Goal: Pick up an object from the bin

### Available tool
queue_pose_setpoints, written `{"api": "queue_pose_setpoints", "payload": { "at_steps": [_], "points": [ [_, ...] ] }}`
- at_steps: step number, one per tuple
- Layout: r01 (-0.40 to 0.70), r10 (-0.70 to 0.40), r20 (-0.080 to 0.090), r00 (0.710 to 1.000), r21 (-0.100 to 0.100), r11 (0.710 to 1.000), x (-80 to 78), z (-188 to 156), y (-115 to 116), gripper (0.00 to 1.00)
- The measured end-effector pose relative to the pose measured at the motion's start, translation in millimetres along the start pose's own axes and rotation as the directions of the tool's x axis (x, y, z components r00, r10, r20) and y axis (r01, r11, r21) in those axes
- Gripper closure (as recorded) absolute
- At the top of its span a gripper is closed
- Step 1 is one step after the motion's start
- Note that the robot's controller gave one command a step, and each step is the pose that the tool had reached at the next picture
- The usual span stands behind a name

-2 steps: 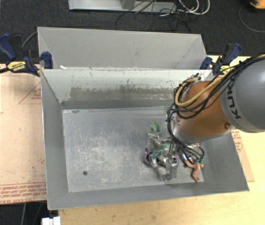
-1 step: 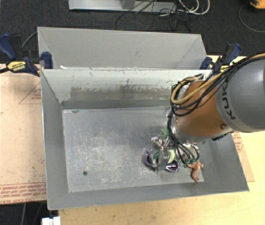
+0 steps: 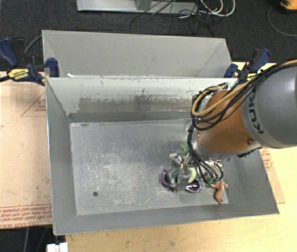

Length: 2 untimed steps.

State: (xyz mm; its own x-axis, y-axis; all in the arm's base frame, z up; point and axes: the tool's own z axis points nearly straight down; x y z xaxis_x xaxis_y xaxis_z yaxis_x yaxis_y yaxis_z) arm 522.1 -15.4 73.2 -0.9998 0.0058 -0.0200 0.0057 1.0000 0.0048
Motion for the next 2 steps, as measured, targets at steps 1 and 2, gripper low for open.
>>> {"api": "queue_pose_setpoints", "payload": {
  "at_steps": [1, 2],
  "points": [
    [0.007, -0.007, 0.005, 1.0, -0.002, 1.0, -0.5, -76.0, 22.8, 1.0],
    [-0.034, 0.034, 0.004, 0.999, -0.001, 0.999, -7.1, -102.1, 17.5, 1.0]
  ]
}}
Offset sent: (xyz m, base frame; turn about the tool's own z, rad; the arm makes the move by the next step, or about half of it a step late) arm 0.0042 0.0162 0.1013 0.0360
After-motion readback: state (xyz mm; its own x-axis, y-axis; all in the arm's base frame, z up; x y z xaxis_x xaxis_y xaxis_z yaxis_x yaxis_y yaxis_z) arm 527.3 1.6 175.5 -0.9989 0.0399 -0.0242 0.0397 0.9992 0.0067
